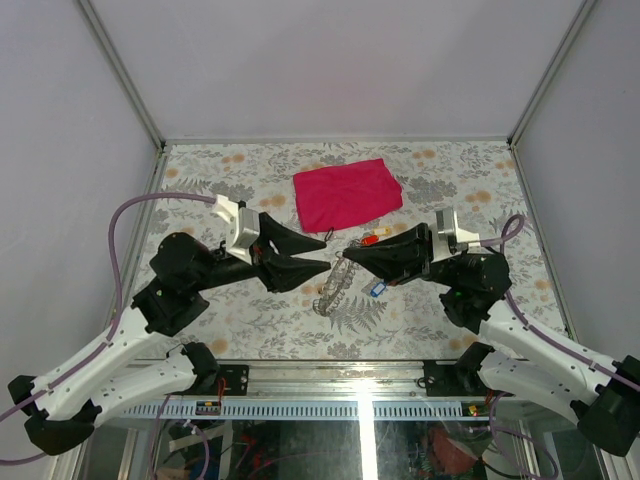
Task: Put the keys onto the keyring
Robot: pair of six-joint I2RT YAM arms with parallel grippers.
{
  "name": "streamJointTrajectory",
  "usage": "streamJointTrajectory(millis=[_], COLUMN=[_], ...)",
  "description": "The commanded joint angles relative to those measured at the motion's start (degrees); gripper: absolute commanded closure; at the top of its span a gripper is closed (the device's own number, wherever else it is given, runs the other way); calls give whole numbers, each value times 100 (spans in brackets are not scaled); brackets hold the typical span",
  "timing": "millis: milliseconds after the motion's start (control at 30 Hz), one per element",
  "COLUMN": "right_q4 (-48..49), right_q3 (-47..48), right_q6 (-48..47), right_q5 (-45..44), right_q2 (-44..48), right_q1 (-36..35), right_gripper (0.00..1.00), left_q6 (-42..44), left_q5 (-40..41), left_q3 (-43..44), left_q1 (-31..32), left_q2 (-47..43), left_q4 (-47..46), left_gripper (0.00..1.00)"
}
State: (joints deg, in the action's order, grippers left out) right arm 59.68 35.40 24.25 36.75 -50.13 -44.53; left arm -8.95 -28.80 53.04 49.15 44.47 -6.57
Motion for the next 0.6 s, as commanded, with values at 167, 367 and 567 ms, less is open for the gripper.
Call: streamJointTrajectory(millis=[167, 367, 567], right_q4=[851, 797, 753], right_q3=[257, 270, 275], right_q6=[124, 121, 114], right_q5=[199, 328, 368], right_q2=[-91, -63, -52], right_q1=[-16, -14, -16], right_gripper=[100, 100, 100], left_q6=[403, 334, 245], left_q5=[-423, -387, -537], left_q3=[308, 337, 387], left_q1=[42, 38, 35], left_q2=[150, 179, 294], left_q4=[-369, -515, -565], left_gripper=[72, 75, 79])
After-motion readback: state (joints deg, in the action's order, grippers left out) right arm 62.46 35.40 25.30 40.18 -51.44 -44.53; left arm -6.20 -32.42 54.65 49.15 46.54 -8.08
